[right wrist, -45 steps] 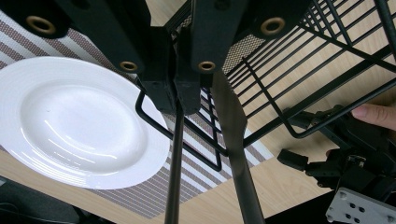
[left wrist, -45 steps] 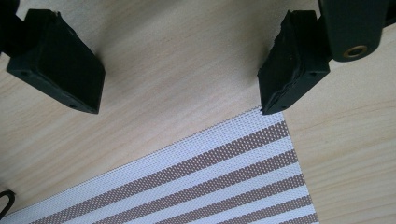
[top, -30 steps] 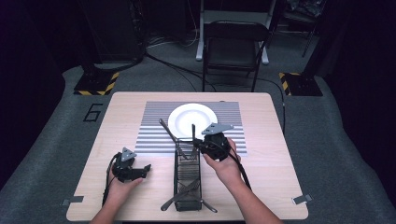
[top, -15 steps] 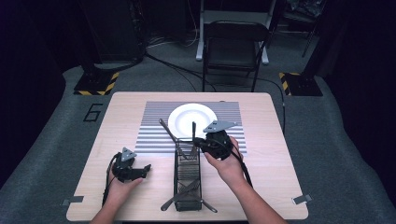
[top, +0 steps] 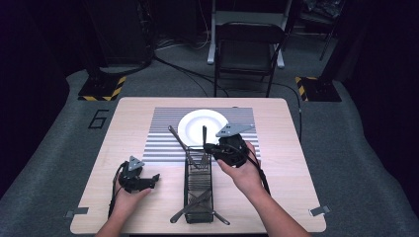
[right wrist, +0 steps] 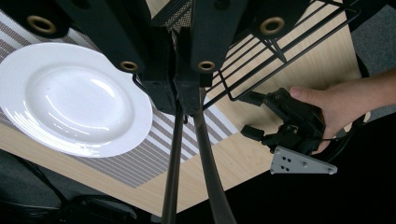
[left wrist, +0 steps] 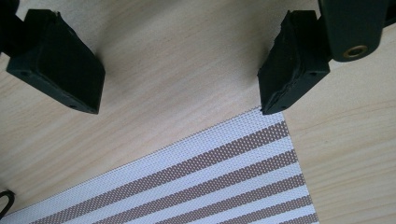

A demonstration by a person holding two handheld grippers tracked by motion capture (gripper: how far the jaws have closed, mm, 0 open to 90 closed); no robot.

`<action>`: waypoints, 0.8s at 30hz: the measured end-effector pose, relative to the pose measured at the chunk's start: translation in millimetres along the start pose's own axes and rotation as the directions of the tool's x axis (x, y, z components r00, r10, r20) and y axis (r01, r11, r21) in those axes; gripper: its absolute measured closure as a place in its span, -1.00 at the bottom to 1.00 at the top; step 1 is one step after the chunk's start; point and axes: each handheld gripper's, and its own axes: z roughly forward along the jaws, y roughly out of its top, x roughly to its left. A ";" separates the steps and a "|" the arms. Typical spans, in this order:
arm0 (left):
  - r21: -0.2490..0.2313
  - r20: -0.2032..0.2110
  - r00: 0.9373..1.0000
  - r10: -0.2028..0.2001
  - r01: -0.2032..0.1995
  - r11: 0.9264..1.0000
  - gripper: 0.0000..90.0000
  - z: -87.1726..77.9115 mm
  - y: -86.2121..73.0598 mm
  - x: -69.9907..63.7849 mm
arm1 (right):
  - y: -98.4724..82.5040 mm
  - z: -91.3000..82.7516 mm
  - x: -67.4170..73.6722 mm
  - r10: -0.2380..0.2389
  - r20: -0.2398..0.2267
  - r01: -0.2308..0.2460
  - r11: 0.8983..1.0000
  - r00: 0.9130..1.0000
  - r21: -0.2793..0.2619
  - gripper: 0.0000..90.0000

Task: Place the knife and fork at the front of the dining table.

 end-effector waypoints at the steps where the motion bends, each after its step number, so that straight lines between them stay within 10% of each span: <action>1: 0.000 0.000 1.000 0.000 0.000 1.000 -0.68 0.0 0.0 0.0 | 0.7 -1.1 0.3 0.002 0.001 -0.002 1.000 1.000 -0.001 0.95; 24: 0.001 0.002 1.000 -0.004 0.004 1.000 -0.68 0.0 -0.1 -0.2 | 26.7 -34.6 -11.4 0.020 -0.015 -0.020 0.999 1.000 -0.044 0.95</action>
